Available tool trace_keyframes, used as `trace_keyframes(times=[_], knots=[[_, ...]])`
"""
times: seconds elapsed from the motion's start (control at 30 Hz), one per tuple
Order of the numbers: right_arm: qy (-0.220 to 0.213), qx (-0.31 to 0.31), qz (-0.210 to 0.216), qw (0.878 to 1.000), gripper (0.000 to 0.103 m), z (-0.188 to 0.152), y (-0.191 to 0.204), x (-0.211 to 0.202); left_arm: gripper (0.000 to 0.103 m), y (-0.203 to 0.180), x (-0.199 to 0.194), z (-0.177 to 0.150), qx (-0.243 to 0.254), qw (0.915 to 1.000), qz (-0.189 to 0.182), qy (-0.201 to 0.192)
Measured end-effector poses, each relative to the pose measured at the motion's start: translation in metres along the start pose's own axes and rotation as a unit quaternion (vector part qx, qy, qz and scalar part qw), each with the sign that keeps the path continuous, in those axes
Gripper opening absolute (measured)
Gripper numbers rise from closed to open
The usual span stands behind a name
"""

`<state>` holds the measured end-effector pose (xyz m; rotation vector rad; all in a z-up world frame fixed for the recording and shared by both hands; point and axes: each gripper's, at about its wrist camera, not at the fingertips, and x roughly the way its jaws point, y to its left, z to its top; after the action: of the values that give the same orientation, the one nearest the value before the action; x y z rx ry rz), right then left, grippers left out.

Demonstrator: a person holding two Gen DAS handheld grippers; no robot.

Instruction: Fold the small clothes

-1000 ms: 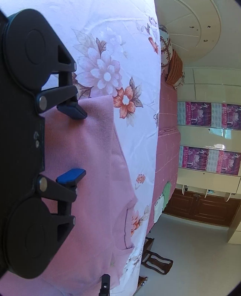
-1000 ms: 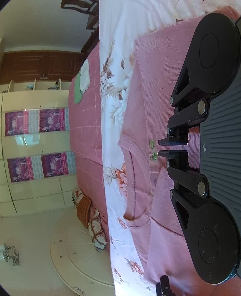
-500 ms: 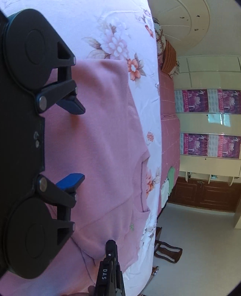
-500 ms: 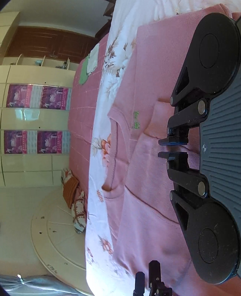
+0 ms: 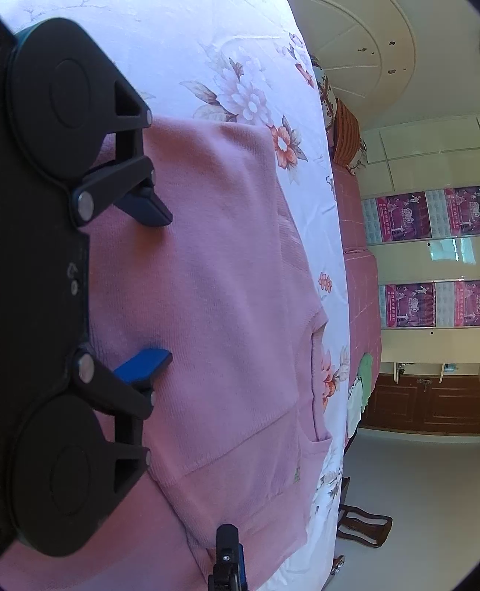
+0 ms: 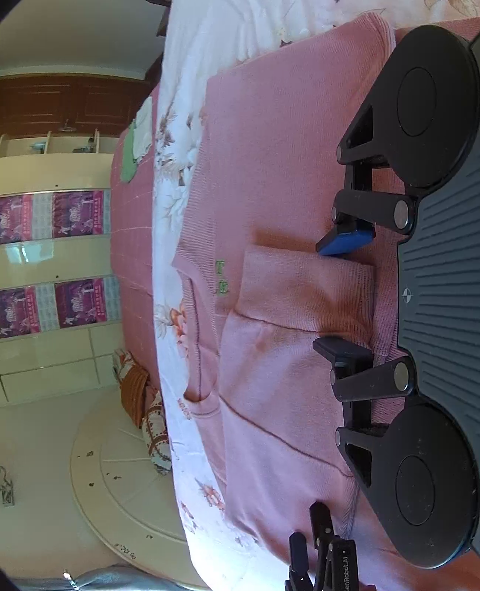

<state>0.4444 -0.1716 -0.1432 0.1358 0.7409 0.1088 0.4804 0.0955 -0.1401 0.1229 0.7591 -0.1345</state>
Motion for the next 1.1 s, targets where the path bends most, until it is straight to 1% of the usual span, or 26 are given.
trace_keyframes(times=[0.03,0.1,0.17,0.2,0.3,0.37,0.43,0.47,0.53,0.57,0.6,0.67,0.77,0.83,0.87,0.9,0.93,0.97,1.0,1.03,1.1], knots=[[0.000,0.000,0.001,1.000,0.047,0.001,0.000,0.001,0.075,0.000,0.000,-0.001,-0.001,1.0000,0.002,-0.001],[0.003,0.001,0.009,1.000,0.036,0.000,0.001,0.000,0.076,-0.002,0.000,-0.001,-0.003,1.0000,0.006,-0.001],[0.005,-0.002,0.020,1.000,0.027,0.001,0.003,-0.001,0.076,-0.003,-0.001,0.001,-0.003,0.9999,0.010,0.006],[0.007,-0.001,0.026,1.000,0.026,0.001,0.003,-0.001,0.076,-0.003,-0.001,0.002,-0.002,0.9999,0.013,0.010],[0.014,0.022,0.047,0.999,0.026,0.001,-0.005,0.001,0.076,-0.005,-0.002,0.003,-0.005,0.9997,0.021,0.016],[0.014,0.034,0.051,0.998,0.027,0.003,-0.011,-0.001,0.077,-0.006,-0.003,0.004,-0.006,0.9995,0.027,0.018],[0.009,0.042,0.049,0.998,0.031,0.002,-0.013,-0.005,0.077,-0.008,-0.004,0.002,-0.008,0.9993,0.032,0.019],[0.009,0.046,0.047,0.998,0.036,0.000,-0.014,-0.007,0.078,-0.008,-0.005,0.001,-0.009,0.9992,0.034,0.018],[0.014,0.059,0.065,0.996,0.035,-0.004,-0.017,-0.005,0.078,-0.008,-0.004,0.001,-0.014,0.9990,0.038,0.018],[0.013,0.061,0.072,0.995,0.025,-0.004,-0.018,-0.006,0.079,-0.009,-0.005,0.001,-0.014,0.9989,0.041,0.018],[0.014,0.064,0.084,0.994,0.013,-0.003,-0.019,-0.006,0.078,-0.010,-0.006,0.002,-0.012,0.9988,0.044,0.018],[0.007,0.063,0.090,0.994,0.010,-0.001,-0.020,-0.010,0.077,-0.013,-0.011,0.001,0.001,0.9986,0.050,0.015],[-0.009,0.057,0.102,0.993,0.010,-0.002,-0.023,-0.027,0.077,-0.015,-0.017,-0.006,0.009,0.9983,0.057,0.010],[0.002,0.054,0.101,0.993,0.010,-0.009,-0.027,-0.031,0.079,-0.012,-0.019,-0.012,-0.001,0.9984,0.056,0.008],[0.016,0.055,0.098,0.993,0.010,-0.013,-0.029,-0.027,0.080,-0.010,-0.018,-0.012,-0.010,0.9984,0.054,0.009],[0.017,0.060,0.102,0.993,0.010,-0.017,-0.032,-0.024,0.080,-0.008,-0.018,-0.011,-0.020,0.9983,0.054,0.013],[0.010,0.068,0.106,0.992,0.011,-0.018,-0.034,-0.024,0.081,-0.008,-0.019,-0.010,-0.024,0.9980,0.055,0.015],[0.007,0.075,0.107,0.991,0.015,-0.017,-0.036,-0.024,0.079,-0.010,-0.020,-0.009,-0.023,0.9978,0.060,0.016],[0.006,0.078,0.104,0.992,0.023,-0.016,-0.037,-0.025,0.076,-0.014,-0.023,-0.008,-0.016,0.9977,0.065,0.014],[0.000,0.076,0.096,0.992,0.025,-0.014,-0.037,-0.029,0.076,-0.018,-0.026,-0.009,-0.004,0.9976,0.069,0.008],[-0.032,0.066,0.079,0.994,0.025,-0.013,-0.037,-0.043,0.076,-0.023,-0.026,-0.014,0.008,0.9975,0.070,0.008]])
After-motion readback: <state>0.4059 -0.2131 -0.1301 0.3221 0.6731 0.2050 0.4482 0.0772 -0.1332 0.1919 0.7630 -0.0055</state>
